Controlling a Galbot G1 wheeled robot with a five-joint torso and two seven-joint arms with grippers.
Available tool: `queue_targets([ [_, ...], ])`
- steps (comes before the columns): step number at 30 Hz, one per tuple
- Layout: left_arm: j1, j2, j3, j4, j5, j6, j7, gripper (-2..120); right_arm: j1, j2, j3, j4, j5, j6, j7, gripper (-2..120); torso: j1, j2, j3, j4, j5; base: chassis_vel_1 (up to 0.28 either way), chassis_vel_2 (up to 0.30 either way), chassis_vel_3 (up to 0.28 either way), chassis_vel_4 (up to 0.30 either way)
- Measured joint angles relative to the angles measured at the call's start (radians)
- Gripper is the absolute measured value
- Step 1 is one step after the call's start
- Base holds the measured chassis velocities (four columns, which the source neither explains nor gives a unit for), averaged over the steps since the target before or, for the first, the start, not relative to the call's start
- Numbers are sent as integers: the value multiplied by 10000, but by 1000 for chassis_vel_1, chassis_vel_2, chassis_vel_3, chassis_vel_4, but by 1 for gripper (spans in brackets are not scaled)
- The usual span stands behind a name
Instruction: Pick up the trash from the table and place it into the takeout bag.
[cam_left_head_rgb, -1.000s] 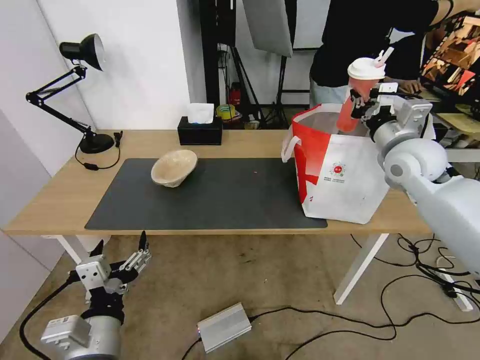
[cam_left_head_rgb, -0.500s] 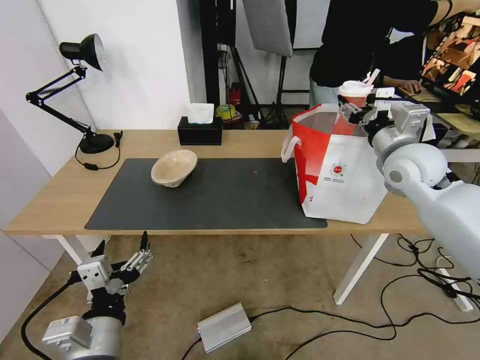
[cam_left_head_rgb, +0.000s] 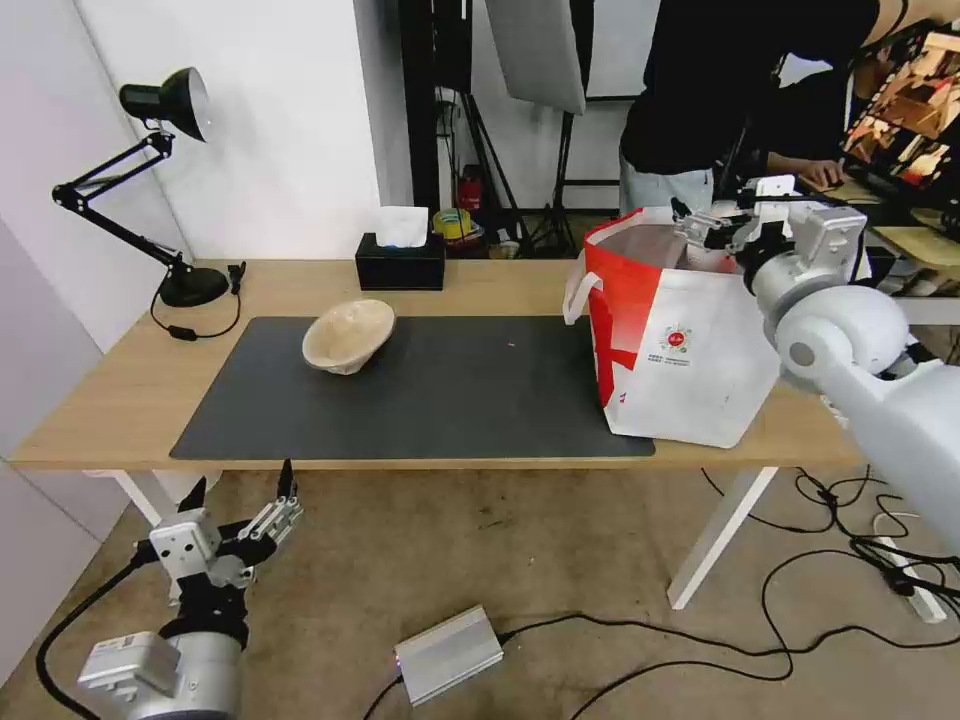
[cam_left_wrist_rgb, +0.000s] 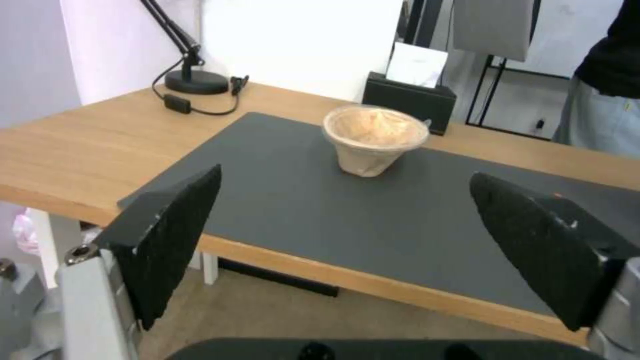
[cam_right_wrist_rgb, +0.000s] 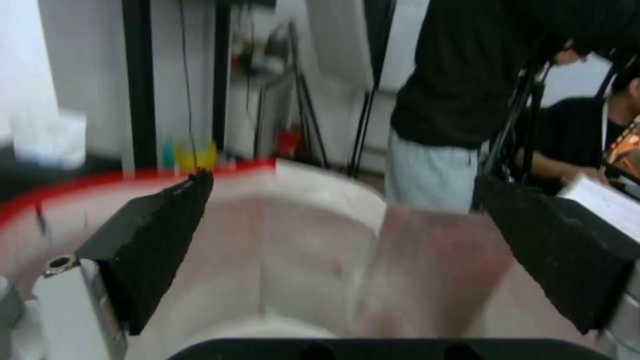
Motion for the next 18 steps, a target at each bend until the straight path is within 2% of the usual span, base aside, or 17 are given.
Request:
queue_targets([
  [1, 0, 0, 0, 0, 0, 0, 0, 100, 0, 0, 0, 0, 0, 0, 0, 100, 0, 0, 0, 0, 0, 0, 0, 0, 0],
  [3, -64, 95, 46, 42, -15, 0, 2, 100, 212, -370, -4, 244, 136, -1065, -25, 100, 0, 0, 0, 1, 1, 0, 0, 0, 0],
  [6, -124, 203, 87, 85, -47, 0, 5, 100, 445, -712, 43, 438, 311, -1923, -26, 100, 0, 0, 0, 0, 1, 0, 0, 0, 0],
  [10, -209, 355, 127, 112, -157, 14, 8, 100, 547, -1084, 99, 594, 471, -2214, 90, 100, 0, 0, 0, 0, 1, 0, 0, 0, 0],
  [18, -211, 464, 118, 53, -227, 19, 9, 100, 510, -1403, 274, 797, 728, -2229, 213, 100, 0, 0, 0, 1, 1, 0, 0, 0, 0],
])
